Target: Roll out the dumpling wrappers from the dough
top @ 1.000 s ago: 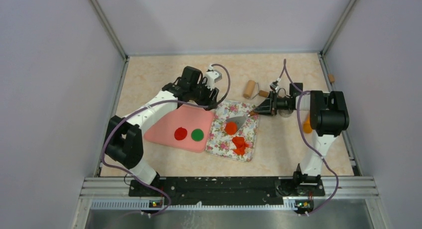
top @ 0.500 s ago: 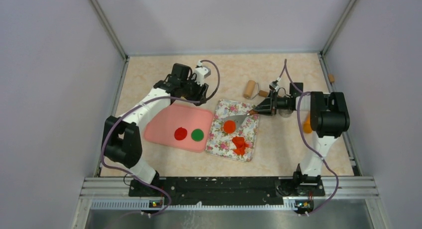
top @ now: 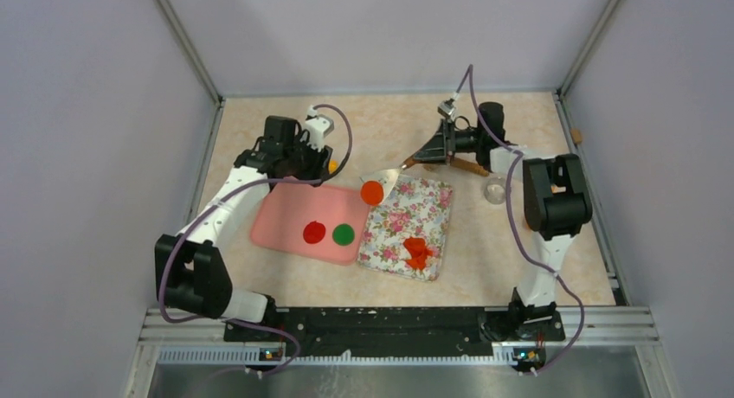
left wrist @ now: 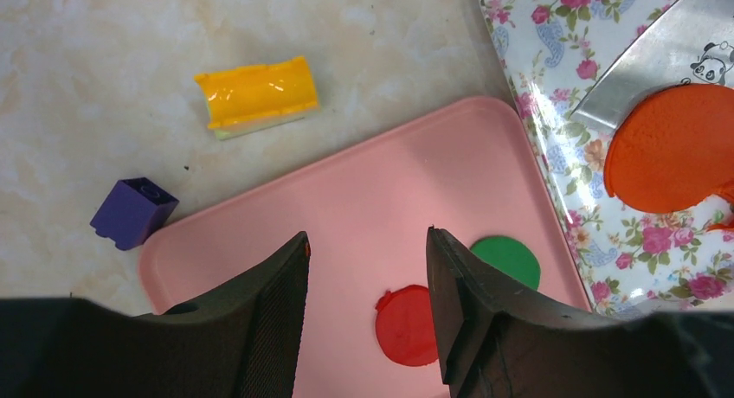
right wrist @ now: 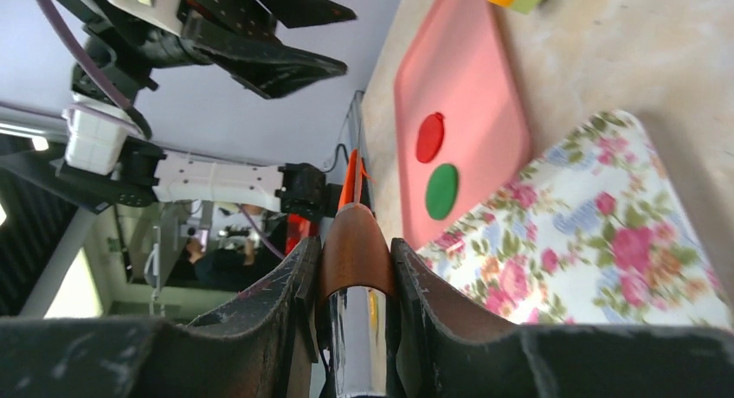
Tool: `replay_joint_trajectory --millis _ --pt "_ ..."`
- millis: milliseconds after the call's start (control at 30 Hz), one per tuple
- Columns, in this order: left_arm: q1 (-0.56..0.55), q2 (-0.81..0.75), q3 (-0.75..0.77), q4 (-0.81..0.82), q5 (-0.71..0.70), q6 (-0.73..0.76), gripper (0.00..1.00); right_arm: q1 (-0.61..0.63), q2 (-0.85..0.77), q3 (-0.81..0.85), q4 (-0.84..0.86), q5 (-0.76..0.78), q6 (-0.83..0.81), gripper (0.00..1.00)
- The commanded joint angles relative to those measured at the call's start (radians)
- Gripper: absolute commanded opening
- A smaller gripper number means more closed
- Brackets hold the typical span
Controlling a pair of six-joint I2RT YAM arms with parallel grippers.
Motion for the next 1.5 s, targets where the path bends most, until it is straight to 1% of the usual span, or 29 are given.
replay_joint_trajectory --millis 0,33,133,267,300,367,467,500,667,767,933,1033,1233,1467 --pt "0.015 -0.072 -0.044 -0.008 -0.009 -0.014 0.55 0.084 0.077 0.039 0.491 0.002 0.435 0.00" --pt "0.018 -0.086 -0.051 -0.007 -0.008 -0.022 0.56 0.104 0.087 0.057 0.459 0.007 0.418 0.00" --pt "0.027 -0.116 -0.075 -0.007 -0.005 -0.034 0.56 0.153 0.107 0.124 0.290 0.022 0.288 0.00" --pt "0.045 -0.150 -0.099 -0.003 0.004 -0.052 0.56 0.188 0.159 0.190 0.269 0.036 0.264 0.00" --pt "0.051 -0.153 -0.106 -0.002 0.008 -0.057 0.56 0.191 0.172 0.207 0.240 0.038 0.244 0.00" --pt "0.061 -0.159 -0.119 0.003 0.016 -0.068 0.56 0.197 0.188 0.245 0.136 0.053 0.157 0.00" --pt "0.072 -0.167 -0.136 0.007 0.030 -0.079 0.56 0.203 0.204 0.301 -0.081 0.084 -0.034 0.00" --pt "0.074 -0.170 -0.140 0.007 0.032 -0.085 0.56 0.205 0.208 0.312 -0.139 0.094 -0.074 0.00" --pt "0.083 -0.179 -0.144 0.009 0.038 -0.092 0.56 0.220 0.237 0.350 -0.261 0.138 -0.169 0.00" --pt "0.088 -0.180 -0.138 -0.009 0.037 -0.082 0.56 0.236 0.260 0.413 -0.391 0.176 -0.271 0.00" --pt "0.094 -0.187 -0.137 -0.016 0.036 -0.073 0.56 0.250 0.291 0.456 -0.467 0.229 -0.325 0.00" --pt "0.096 -0.189 -0.136 -0.016 0.038 -0.074 0.56 0.260 0.299 0.501 -0.580 0.284 -0.429 0.00" --pt "0.100 -0.200 -0.140 -0.006 0.041 -0.080 0.56 0.276 0.279 0.598 -0.777 0.453 -0.606 0.00" --pt "0.106 -0.220 -0.155 0.018 0.052 -0.095 0.56 0.322 0.221 0.659 -0.899 0.612 -0.735 0.00"
